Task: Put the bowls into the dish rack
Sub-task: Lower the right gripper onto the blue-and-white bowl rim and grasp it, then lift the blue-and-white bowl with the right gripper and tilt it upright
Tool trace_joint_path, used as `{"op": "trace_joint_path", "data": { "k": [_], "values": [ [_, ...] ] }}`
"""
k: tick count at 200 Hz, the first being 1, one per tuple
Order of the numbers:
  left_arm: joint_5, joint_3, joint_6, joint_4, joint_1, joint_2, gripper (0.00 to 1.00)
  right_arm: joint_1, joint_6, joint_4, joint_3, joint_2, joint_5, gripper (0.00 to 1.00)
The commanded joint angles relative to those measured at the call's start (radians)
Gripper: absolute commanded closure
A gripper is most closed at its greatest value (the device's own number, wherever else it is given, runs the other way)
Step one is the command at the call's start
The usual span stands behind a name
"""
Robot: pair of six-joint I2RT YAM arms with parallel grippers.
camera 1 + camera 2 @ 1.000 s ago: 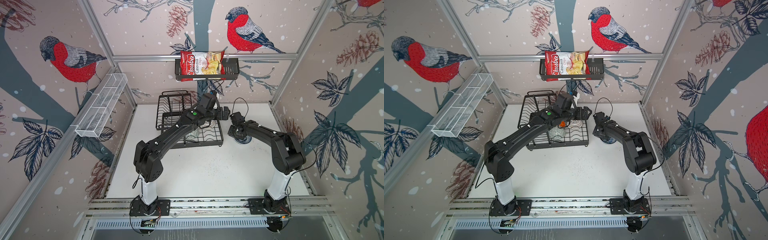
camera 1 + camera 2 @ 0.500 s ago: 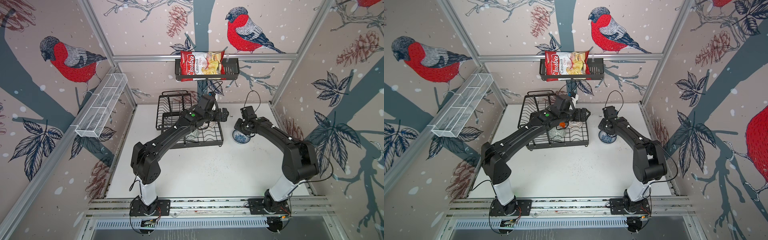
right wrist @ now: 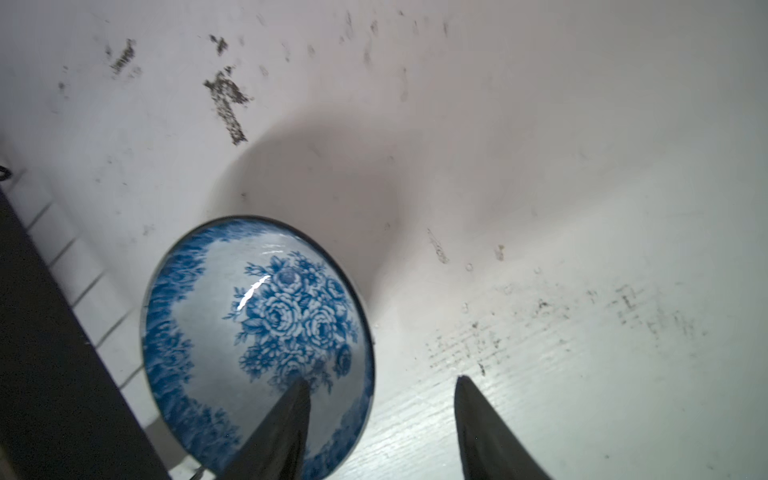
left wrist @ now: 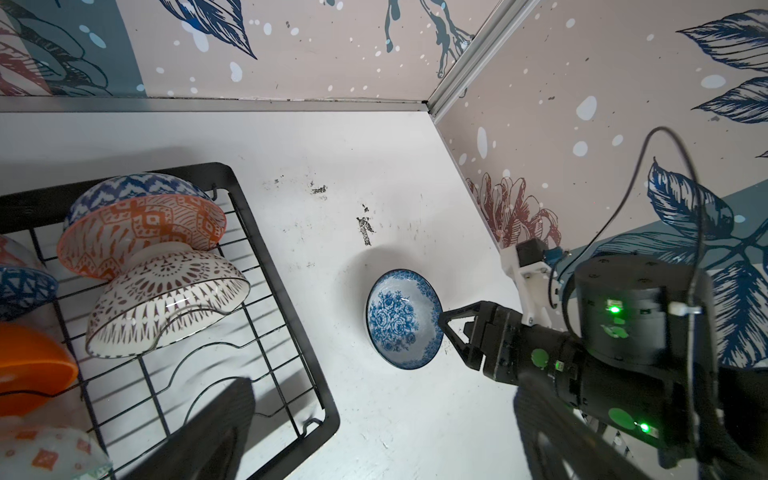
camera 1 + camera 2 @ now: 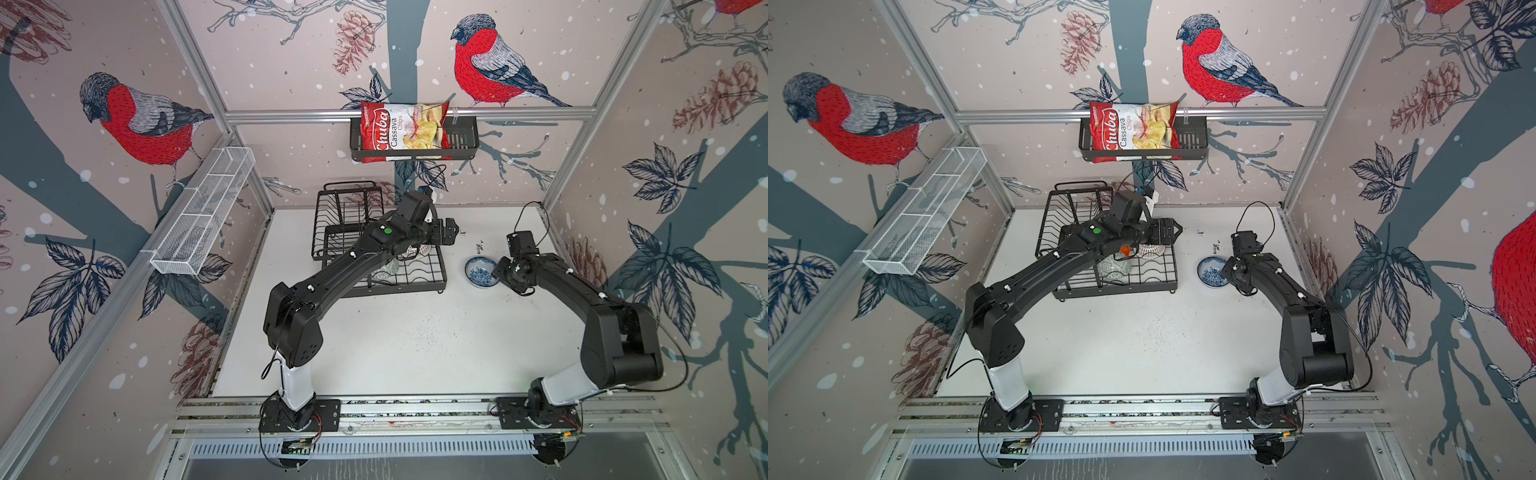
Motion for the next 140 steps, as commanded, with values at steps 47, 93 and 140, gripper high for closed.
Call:
{"op": "trace_joint_path", "data": {
  "k": [47,93,140],
  "values": [
    [0.005,0.0,0.004,0.008,-0.001,-0.01,0.02,-0.007,-0.014,0.093,-0.003,0.098,-0.093,0.57],
    [-0.009,-0.018,-0.009,-0.015,-0.001,-0.017,0.02,-0.006,-0.029,0.087,0.061,0.142,-0.098,0.79],
    [-0.03,0.014,-0.025,-0.05,-0.001,0.016,0.02,0.02,-0.046,0.056,0.137,0.105,-0.057,0.91]
  ]
}}
